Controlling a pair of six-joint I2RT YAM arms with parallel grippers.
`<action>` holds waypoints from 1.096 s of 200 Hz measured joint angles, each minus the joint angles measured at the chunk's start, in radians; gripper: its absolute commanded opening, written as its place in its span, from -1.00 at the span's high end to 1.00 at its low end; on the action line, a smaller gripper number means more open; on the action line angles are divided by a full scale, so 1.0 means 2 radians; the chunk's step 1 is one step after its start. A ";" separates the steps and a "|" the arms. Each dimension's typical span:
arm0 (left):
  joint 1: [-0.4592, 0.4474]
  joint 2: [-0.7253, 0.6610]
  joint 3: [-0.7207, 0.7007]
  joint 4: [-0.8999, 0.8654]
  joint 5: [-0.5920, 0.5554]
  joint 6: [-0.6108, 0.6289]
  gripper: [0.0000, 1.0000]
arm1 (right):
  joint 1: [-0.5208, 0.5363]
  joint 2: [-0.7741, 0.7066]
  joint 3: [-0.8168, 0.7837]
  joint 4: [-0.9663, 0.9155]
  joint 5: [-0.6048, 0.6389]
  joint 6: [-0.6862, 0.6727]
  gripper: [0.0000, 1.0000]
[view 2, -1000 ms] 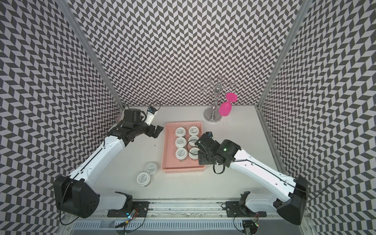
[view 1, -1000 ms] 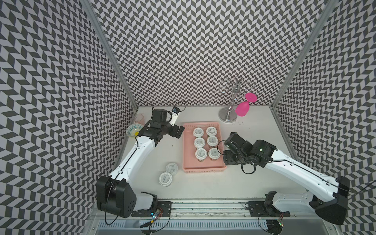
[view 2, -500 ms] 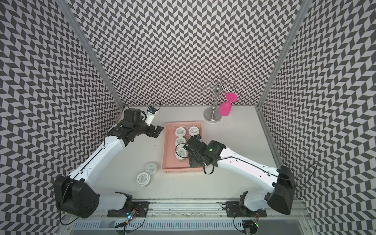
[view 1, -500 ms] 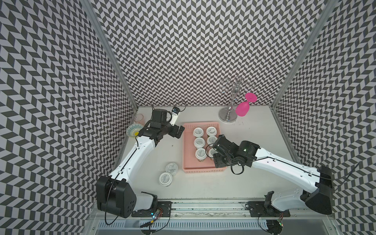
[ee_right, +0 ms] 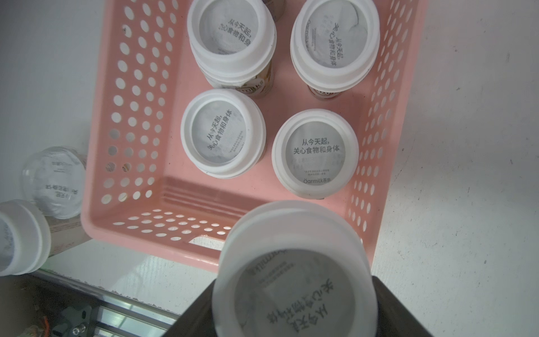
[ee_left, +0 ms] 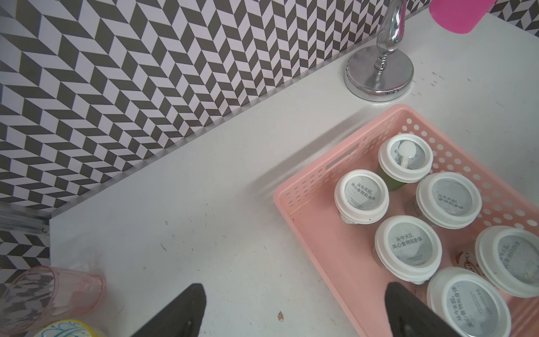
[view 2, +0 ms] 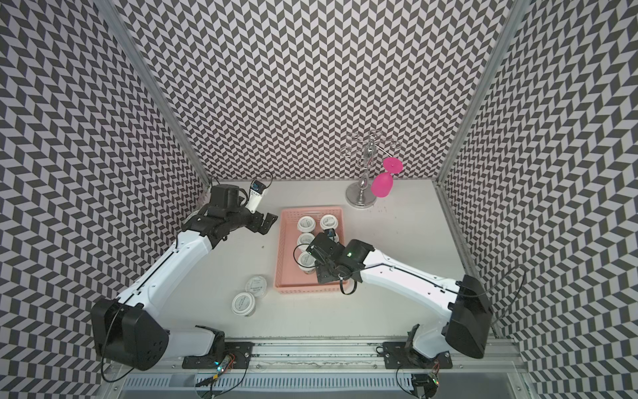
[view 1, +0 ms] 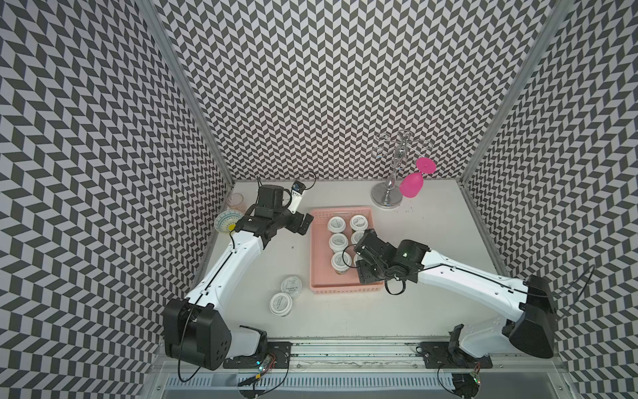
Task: Put the yogurt in the basket
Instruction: Place the yogurt in the basket.
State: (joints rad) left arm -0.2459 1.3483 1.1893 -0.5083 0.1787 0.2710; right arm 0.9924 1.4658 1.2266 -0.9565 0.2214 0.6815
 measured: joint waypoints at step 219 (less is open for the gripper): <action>0.000 0.000 -0.002 0.003 0.006 0.000 -0.99 | -0.014 0.046 -0.045 0.061 0.004 -0.012 -0.44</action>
State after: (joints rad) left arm -0.2459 1.3483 1.1854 -0.5018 0.1898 0.2710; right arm 0.9634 1.5578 1.1370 -0.8337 0.2295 0.6579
